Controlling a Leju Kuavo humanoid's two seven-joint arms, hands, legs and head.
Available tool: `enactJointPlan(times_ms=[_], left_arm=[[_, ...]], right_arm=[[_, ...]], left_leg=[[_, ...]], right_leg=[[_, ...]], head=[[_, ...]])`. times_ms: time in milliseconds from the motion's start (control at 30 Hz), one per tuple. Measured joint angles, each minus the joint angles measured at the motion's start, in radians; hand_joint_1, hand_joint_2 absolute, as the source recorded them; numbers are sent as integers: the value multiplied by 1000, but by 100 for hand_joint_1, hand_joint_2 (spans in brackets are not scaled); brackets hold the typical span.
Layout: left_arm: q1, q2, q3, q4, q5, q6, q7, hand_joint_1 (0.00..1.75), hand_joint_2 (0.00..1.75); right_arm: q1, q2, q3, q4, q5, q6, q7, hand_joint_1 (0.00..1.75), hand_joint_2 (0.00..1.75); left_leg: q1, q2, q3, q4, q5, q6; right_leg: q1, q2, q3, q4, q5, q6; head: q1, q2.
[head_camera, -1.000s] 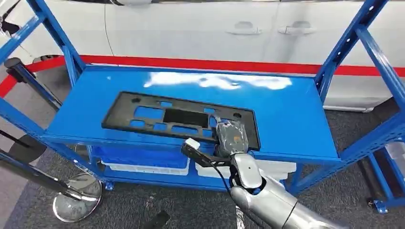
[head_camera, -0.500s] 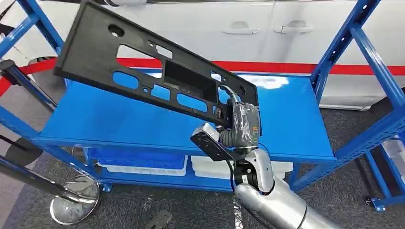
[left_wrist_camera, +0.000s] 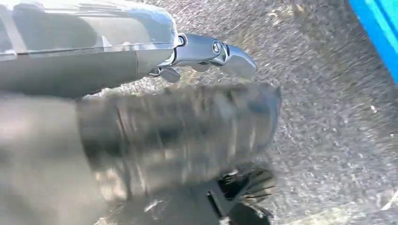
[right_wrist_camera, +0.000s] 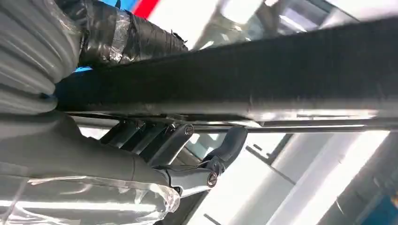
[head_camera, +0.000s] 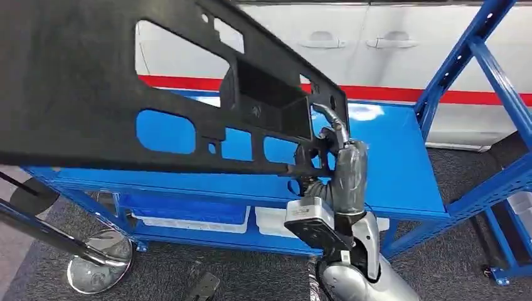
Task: Take the parts from the cabinet and place them on the table.
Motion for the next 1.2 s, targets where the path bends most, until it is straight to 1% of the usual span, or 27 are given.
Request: enactJointPlan(times_ms=[100, 133, 167, 200, 267, 300, 333, 367, 400, 467, 500, 533, 633, 667, 700, 733, 800, 833, 867, 900, 933, 1000, 1033, 1067, 1133, 1167, 1200], left_arm=[[5, -1, 2, 0, -2, 26, -23, 0, 175], [6, -1, 2, 0, -5, 37, -30, 0, 175], [5, -2, 2, 0, -9, 47, -35, 0, 175], [4, -3, 2, 0, -10, 58, -38, 0, 175], [5, -4, 8, 0, -2, 62, -37, 0, 175], [6, -5, 10, 0, 0, 63, -35, 0, 175], [7, -6, 11, 0, 2, 63, -33, 0, 175], [7, -7, 14, 0, 3, 63, -33, 0, 175], [5, -7, 16, 0, 3, 63, -33, 0, 175], [4, -7, 19, 0, 4, 63, -33, 0, 175], [1, -7, 21, 0, 5, 64, -33, 0, 175], [1, -7, 24, 0, 6, 66, -33, 0, 175], [4, -7, 26, 0, 11, 63, -30, 0, 175], [5, -7, 27, 0, 13, 57, -26, 0, 175], [5, -7, 27, 0, 15, 51, -23, 0, 175], [5, -7, 29, 0, 19, 47, -17, 0, 175], [10, -8, 32, 0, 21, 44, -14, 0, 175], [13, -8, 32, 0, 24, 44, -13, 0, 175], [15, -8, 32, 0, 28, 44, -13, 0, 175], [17, -8, 32, 0, 33, 44, -13, 0, 175], [19, -9, 34, 0, 38, 41, -13, 0, 175], [21, -9, 39, 0, 45, 35, -14, 0, 175], [22, -8, 45, 0, 51, 32, -15, 0, 175], [22, -8, 50, 0, 53, 32, -16, 0, 175], [25, -8, 51, 0, 60, 30, -19, 0, 175], [26, -8, 51, 0, 61, 29, -19, 0, 175], [28, -8, 53, 0, 62, 29, -21, 0, 175]], right_arm=[[47, 1, -13, -59, -14, 0, -16, 175, 175], [55, 1, -15, -92, -14, 0, -25, 175, 175], [62, 2, -16, -110, -12, 0, -27, 175, 175], [72, 2, -18, -139, -8, -1, -29, 175, 175], [95, 2, -19, -174, -7, -2, -27, 175, 175], [106, 2, -19, -187, -6, -2, -27, 175, 175], [114, 2, -19, -201, -6, -2, -26, 175, 175], [121, 1, -20, -213, -6, -2, -25, 175, 175], [126, 0, -22, -223, -6, -2, -24, 175, 175], [129, 0, -26, -239, -6, -2, -24, 175, 175], [133, 0, -27, -246, -5, -2, -25, 175, 175], [135, 0, -29, -254, -5, -2, -24, 175, 175], [137, -2, -29, -260, -6, -2, -23, 175, 175], [138, -2, -30, -265, -6, -2, -23, 175, 175], [140, -3, -30, -267, -6, -2, -23, 175, 175], [141, -5, -31, -271, -6, -2, -23, 175, 175], [150, -8, -31, -276, -7, -2, -23, 175, 175], [155, -10, -31, -278, -8, -2, -23, 175, 175], [158, -11, -31, -280, -9, -2, -22, 175, 175], [162, -13, -31, -284, -13, -2, -21, 175, 175], [166, -14, -31, -290, -18, -2, -21, 175, 175], [177, -14, -31, -303, -36, -2, -24, 175, 175], [180, -14, -31, -307, -45, -2, -26, 175, 175], [188, -15, -31, -312, -51, -2, -28, 175, 175], [201, -15, -31, -319, -62, -1, -33, 175, 175], [205, -15, -31, -320, -65, -1, -37, 175, 175], [209, -15, -31, -321, -69, -1, -41, 175, 175]], left_leg=[[1, 0, 7, -11, 5, -11], [0, -1, 5, -8, -1, -15], [2, 3, -3, 11, -19, -19], [2, 5, -28, 70, -57, -23], [4, 6, -100, 230, -129, -28], [4, 6, -128, 289, -147, -29], [4, 6, -137, 308, -144, -27], [4, 6, -122, 276, -115, -23], [2, 6, -83, 197, -70, -15], [-3, 6, -9, 56, -7, -2], [-12, 7, 22, -5, -16, 7], [-14, 6, 27, -16, -11, 6], [-18, 4, 26, -19, -6, 11], [-3, 7, 34, -43, 9, 18], [-6, 9, 38, -47, 12, 17], [-5, 9, 39, -53, 16, 24], [-5, 10, 38, -52, 15, 24], [-4, 10, 38, -52, 15, 24], [-3, 10, 38, -51, 14, 24], [-1, 9, 38, -50, 13, 22], [2, 9, 38, -45, 14, 21], [9, 4, 36, -25, 3, 7], [3, 2, 25, -13, -4, -3], [3, 1, 19, -4, -3, -5], [4, 1, 18, -11, 2, -12], [6, 1, 17, -10, 3, -14], [7, 3, 13, -3, -9, -18]], right_leg=[[4, 1, 0, 1, 1, -11], [-3, 1, 3, -5, 5, -17], [-4, 0, 5, -7, 6, -21], [-4, -2, 6, -8, 5, -28], [0, -4, 7, -8, 3, -33], [2, -4, 6, -7, 3, -34], [4, -4, 6, -6, 3, -35], [6, -3, 6, -6, 3, -36], [8, -1, 7, -6, 3, -36], [9, 0, 9, -6, 3, -36], [11, 0, 9, -7, 4, -34], [10, 0, 5, -5, 5, -30], [7, -2, 7, -13, 10, -19], [10, -2, 4, -8, 3, -12], [7, -2, 0, 1, -5, -9], [7, -2, -29, 71, -58, -3], [3, -3, -96, 230, -130, 4], [1, -3, -126, 292, -151, 7], [-3, -3, -138, 315, -149, 10], [-6, -4, -126, 289, -122, 14], [-10, -4, -92, 224, -84, 17], [-21, -5, 8, 26, 3, 28], [-10, 0, 23, 2, -14, 27], [-15, 3, 15, 3, -9, 13], [-8, 5, 9, 9, -7, 4], [-8, 5, 8, 9, -5, 0], [-14, 2, 6, 2, 1, -12]], head=[[0, 0], [0, 0], [-2, 0], [-12, 0], [-7, 0], [-8, 0], [-8, 0], [-2, 0], [7, 0], [29, 0], [45, 0], [61, 0], [82, 0], [91, 0], [100, 0], [121, 0], [140, 0], [142, 0], [143, 0], [143, 0], [143, 0], [149, 0], [161, 0], [164, 0], [144, 0], [140, 0], [136, 0]])
